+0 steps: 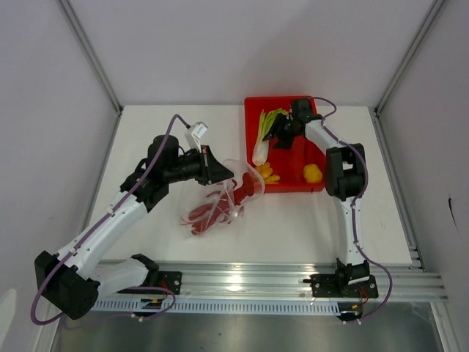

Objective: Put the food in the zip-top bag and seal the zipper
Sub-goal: Pick up the fake vegetable from the bin.

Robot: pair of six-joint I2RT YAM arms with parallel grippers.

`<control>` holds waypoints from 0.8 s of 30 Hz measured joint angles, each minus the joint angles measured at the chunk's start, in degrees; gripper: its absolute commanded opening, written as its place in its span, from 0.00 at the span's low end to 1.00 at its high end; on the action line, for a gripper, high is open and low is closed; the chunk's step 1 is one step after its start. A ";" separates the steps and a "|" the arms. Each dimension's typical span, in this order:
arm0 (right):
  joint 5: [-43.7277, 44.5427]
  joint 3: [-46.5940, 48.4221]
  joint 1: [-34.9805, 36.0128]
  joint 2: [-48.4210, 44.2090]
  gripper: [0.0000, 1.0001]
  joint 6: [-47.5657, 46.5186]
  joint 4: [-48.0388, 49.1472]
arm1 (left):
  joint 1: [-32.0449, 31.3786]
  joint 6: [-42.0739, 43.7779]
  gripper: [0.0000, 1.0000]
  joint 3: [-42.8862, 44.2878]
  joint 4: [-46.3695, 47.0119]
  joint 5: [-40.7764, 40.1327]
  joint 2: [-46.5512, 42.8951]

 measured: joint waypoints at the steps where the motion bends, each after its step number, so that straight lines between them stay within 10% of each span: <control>1: -0.28 0.68 0.07 0.70 0.54 0.20 -0.17 | 0.00 -0.02 0.01 0.00 0.00 0.00 0.00; 12: -2.01 7.45 1.60 6.05 0.31 3.08 0.37 | 0.00 -0.85 0.01 0.00 -0.02 0.04 0.00; 17: -3.56 7.67 1.55 6.40 0.01 4.17 0.87 | 0.00 -1.07 0.01 0.00 -0.04 0.02 0.00; 24: -6.36 6.23 1.14 5.88 0.00 4.28 3.87 | 0.00 -2.36 0.01 0.00 -0.37 -0.09 -0.26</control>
